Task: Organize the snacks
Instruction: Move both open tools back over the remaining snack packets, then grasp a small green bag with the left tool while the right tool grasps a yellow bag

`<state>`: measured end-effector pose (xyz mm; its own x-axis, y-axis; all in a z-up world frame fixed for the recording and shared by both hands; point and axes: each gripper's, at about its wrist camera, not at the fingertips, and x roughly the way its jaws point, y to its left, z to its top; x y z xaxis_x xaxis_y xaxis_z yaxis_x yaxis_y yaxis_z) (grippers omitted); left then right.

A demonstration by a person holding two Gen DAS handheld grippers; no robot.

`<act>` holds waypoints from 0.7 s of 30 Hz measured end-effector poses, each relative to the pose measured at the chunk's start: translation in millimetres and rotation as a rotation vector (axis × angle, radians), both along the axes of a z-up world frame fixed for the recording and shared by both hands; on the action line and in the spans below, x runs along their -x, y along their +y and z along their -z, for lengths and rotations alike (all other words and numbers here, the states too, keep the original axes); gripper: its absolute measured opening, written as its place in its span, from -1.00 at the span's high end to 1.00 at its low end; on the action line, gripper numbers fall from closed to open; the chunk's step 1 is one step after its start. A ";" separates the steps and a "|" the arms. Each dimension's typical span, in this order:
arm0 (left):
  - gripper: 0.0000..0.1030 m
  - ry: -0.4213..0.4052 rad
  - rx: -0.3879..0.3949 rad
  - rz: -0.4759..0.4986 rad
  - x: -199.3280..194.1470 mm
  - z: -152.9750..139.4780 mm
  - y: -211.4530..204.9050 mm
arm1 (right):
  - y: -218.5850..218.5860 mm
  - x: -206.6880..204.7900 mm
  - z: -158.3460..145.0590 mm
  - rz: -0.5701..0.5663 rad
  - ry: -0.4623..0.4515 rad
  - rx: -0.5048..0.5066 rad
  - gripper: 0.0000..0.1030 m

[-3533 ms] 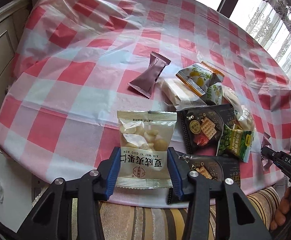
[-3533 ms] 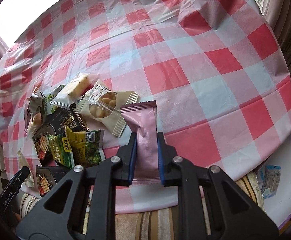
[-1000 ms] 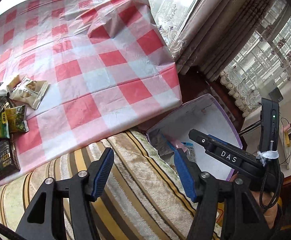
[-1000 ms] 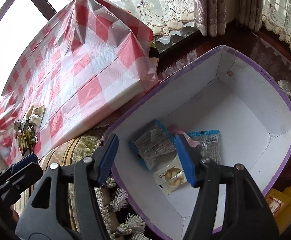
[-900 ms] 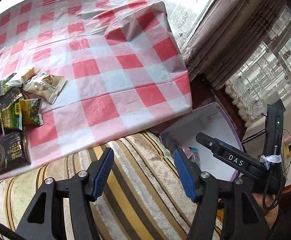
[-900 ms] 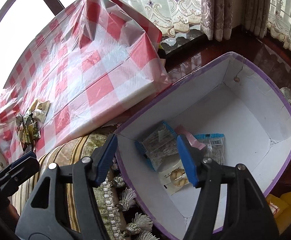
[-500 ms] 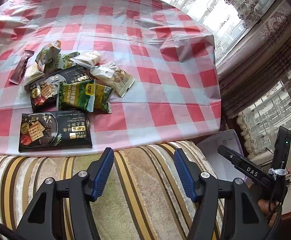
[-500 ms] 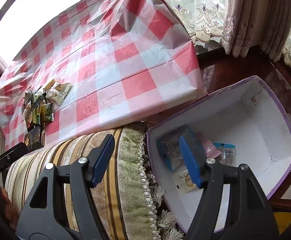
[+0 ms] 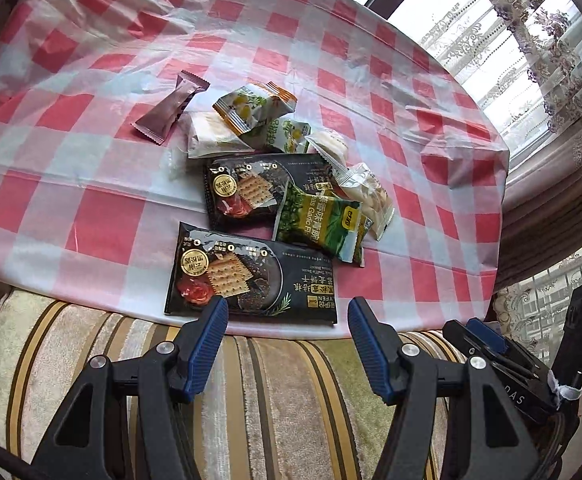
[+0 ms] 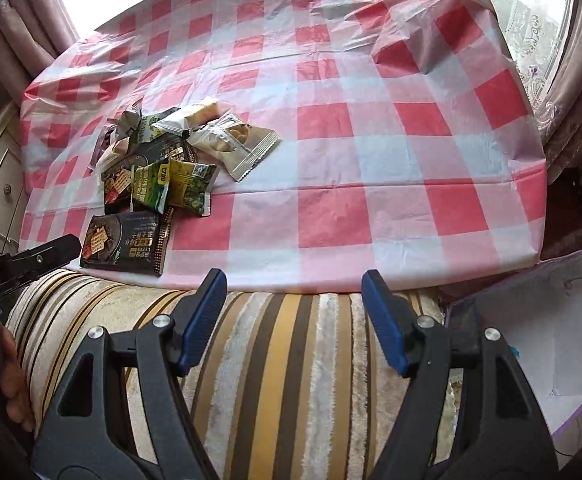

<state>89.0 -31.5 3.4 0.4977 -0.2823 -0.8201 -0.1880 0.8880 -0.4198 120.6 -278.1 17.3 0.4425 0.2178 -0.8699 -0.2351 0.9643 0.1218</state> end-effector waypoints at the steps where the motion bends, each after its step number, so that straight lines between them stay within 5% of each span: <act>1: -0.23 0.002 0.006 -0.011 -0.5 1.9 6.2 | 9.3 -2.9 0.3 -0.018 -0.003 0.004 -0.41; 12: -0.22 -0.028 0.129 0.098 -37.8 10.1 12.4 | 83.9 -41.5 21.9 -0.263 -0.002 0.145 -0.41; 21: -0.22 0.031 0.157 0.213 -82.5 32.3 2.6 | 105.9 -63.1 32.7 -0.433 -0.072 0.220 -0.41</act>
